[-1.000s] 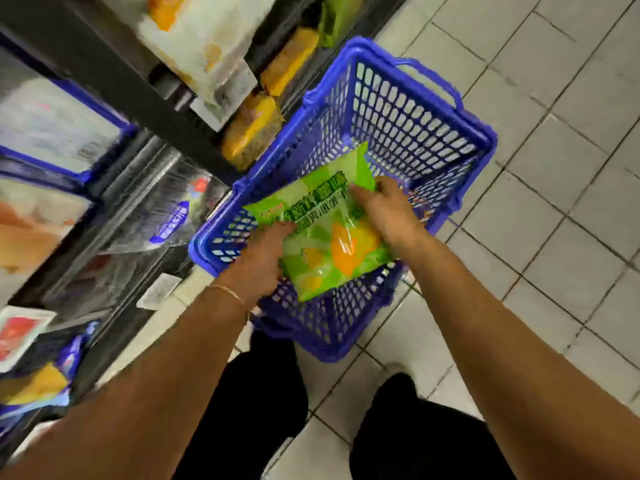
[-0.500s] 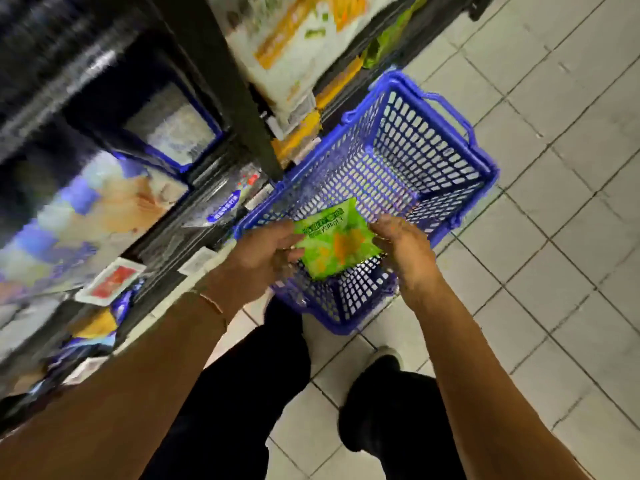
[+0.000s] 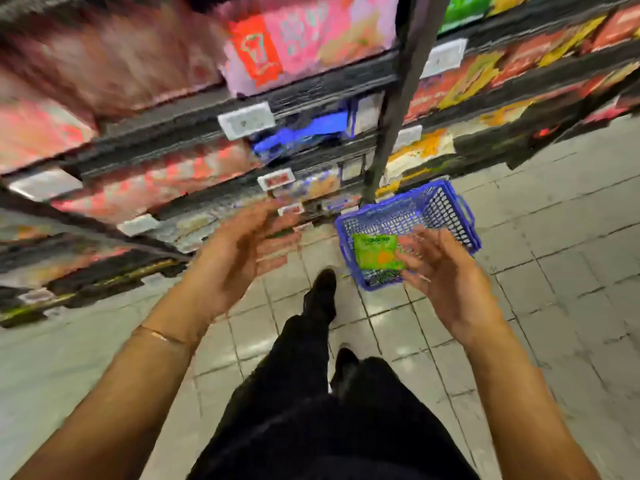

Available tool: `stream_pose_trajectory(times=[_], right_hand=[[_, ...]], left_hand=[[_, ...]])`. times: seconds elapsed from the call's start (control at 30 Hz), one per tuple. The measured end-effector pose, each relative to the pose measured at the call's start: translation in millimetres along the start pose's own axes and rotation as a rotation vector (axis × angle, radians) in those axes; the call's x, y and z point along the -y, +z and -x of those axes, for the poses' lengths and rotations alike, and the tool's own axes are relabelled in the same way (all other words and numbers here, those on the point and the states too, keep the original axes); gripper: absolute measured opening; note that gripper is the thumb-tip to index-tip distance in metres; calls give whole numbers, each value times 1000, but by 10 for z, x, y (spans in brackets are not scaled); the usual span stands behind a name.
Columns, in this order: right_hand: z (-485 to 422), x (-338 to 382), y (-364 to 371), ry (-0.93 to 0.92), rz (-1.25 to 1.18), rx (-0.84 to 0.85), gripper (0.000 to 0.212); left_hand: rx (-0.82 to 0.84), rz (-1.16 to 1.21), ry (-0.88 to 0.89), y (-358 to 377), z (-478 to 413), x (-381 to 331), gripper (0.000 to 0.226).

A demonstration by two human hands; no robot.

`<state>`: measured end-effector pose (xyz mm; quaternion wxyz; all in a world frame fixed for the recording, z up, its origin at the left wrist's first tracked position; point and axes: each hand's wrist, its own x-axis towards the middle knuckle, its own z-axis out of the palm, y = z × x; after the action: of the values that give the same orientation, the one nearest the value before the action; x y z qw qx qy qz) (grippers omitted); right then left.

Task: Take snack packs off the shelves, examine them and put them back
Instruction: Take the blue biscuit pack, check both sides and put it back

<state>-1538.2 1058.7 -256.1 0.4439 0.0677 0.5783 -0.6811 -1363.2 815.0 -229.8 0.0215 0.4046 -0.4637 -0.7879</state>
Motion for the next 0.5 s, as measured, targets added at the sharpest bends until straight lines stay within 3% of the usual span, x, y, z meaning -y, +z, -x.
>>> stream_pose_trajectory(times=[0.27,0.5], right_hand=[[896,-430,494,138,353,216,55],[1147,-1154,2177,182,730,659,57]], left_hand=[[-398,285,117,-752,2264,965,42],[-796,631,168,-1286,3418,1683,49]])
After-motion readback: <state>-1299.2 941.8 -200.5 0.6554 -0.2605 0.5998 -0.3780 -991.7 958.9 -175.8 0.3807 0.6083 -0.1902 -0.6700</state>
